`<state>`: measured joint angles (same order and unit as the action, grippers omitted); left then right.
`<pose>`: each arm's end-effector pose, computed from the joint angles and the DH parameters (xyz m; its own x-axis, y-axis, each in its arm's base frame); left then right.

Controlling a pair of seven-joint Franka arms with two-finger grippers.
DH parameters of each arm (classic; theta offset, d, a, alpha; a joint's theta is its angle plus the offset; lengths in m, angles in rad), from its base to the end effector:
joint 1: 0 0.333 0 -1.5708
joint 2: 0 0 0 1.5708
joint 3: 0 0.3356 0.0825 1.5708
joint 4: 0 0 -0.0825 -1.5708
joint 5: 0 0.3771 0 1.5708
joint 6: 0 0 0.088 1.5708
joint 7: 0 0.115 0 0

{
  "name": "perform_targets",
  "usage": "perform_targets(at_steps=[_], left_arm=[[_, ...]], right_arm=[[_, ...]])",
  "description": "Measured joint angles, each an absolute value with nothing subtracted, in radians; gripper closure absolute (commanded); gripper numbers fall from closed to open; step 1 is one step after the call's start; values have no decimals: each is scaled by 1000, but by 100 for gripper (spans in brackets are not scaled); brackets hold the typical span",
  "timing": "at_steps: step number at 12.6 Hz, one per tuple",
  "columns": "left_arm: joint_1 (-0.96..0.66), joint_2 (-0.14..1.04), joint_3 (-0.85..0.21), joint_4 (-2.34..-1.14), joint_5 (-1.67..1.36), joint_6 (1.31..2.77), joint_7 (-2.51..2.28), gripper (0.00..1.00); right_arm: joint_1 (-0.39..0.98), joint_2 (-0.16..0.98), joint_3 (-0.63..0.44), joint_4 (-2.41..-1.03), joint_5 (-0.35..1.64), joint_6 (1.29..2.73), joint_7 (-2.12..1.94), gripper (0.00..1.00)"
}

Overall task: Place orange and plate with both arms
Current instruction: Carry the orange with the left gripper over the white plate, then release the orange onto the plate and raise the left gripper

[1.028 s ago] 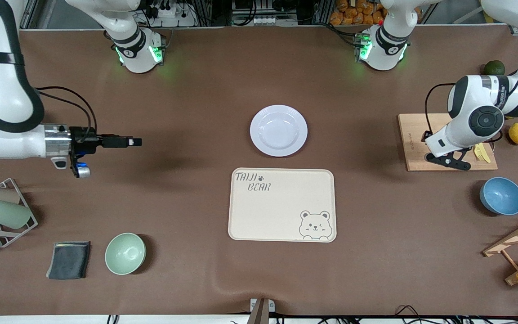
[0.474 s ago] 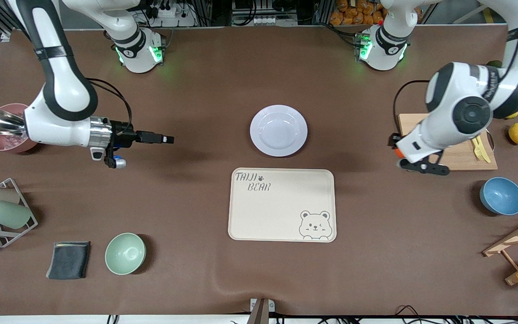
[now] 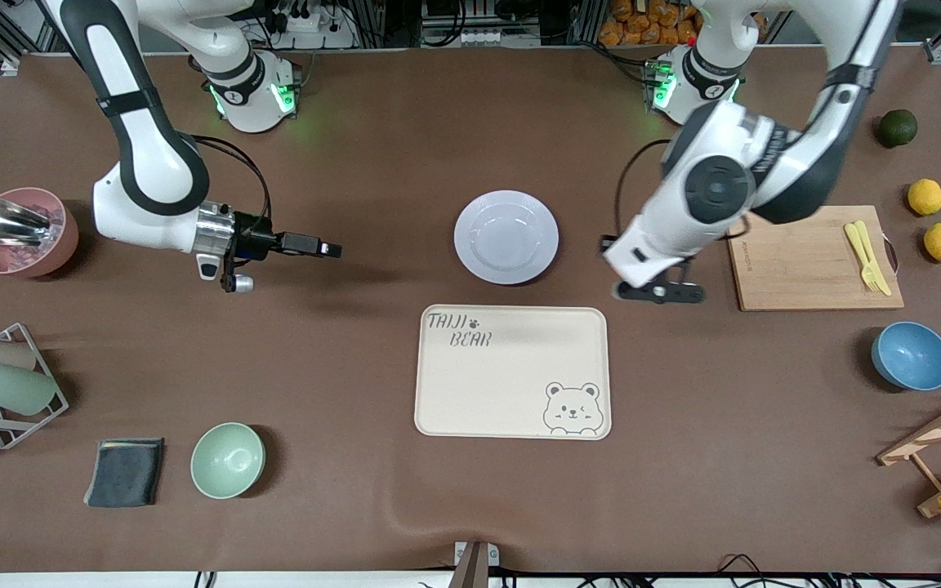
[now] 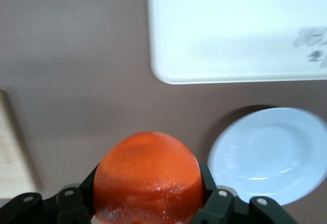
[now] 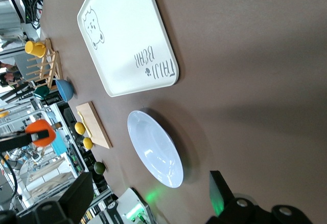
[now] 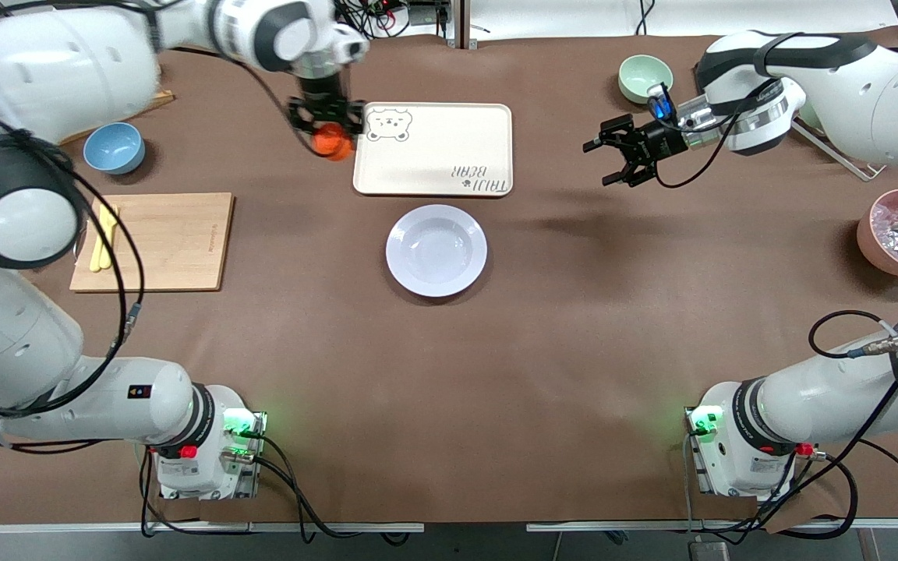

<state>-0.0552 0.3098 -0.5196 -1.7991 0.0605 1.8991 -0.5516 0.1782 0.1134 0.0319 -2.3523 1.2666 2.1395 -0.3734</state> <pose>0.5240 -0.3070 0.3965 0.9805 -0.0388 -0.1929 -0.0401 -0.9992 -0.0029 0.4731 0.1492 0.2993 0.9369 -0.1767 -0.3017 -0.3482 -0.5482 -0.7604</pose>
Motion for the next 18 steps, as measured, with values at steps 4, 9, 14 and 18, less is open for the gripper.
perform_targets(at_steps=[4,9,14,18], left_arm=[[-279,487,-518,-1698,60,1899,-784,83],[-381,659,-512,-1678,70,1900,-825,83],[-390,711,-512,-1670,109,1954,-825,83],[-408,744,-506,-1670,138,1999,-826,14]], right_arm=[[311,113,33,-2379,1389,2290,-404,0],[382,129,33,-2416,1533,2372,-523,0],[392,157,33,-2425,1602,2373,-603,0],[401,159,33,-2425,1609,2390,-605,0]])
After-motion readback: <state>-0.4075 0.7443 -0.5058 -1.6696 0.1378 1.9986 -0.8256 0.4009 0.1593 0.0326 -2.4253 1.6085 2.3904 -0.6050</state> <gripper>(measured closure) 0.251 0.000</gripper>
